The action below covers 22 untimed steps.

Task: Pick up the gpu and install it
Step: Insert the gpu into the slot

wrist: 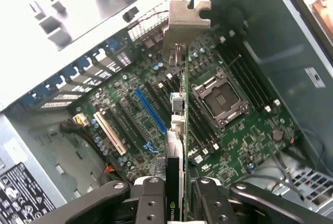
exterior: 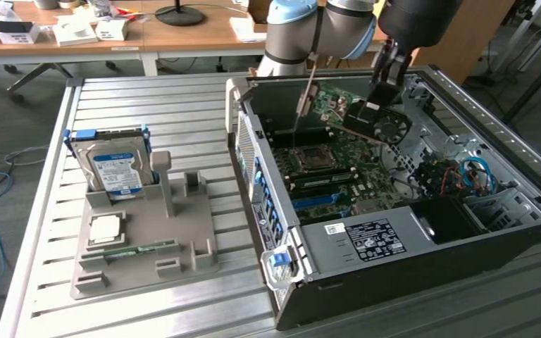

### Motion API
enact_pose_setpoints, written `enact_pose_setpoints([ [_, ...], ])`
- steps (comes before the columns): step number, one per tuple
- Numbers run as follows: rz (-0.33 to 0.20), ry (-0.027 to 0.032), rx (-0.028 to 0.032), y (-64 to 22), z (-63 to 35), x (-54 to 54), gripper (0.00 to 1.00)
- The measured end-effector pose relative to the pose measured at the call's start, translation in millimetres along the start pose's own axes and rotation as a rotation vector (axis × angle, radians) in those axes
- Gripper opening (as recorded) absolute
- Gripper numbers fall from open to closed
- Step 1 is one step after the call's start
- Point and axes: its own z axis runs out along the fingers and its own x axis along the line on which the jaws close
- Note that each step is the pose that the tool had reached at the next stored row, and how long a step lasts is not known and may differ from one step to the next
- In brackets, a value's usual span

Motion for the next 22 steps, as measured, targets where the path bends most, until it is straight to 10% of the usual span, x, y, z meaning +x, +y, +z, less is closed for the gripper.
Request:
enact_pose_setpoints([
  [22, -0.206, 0.0117, -0.0065, 0.0, 0.8, 0.0, 0.26],
])
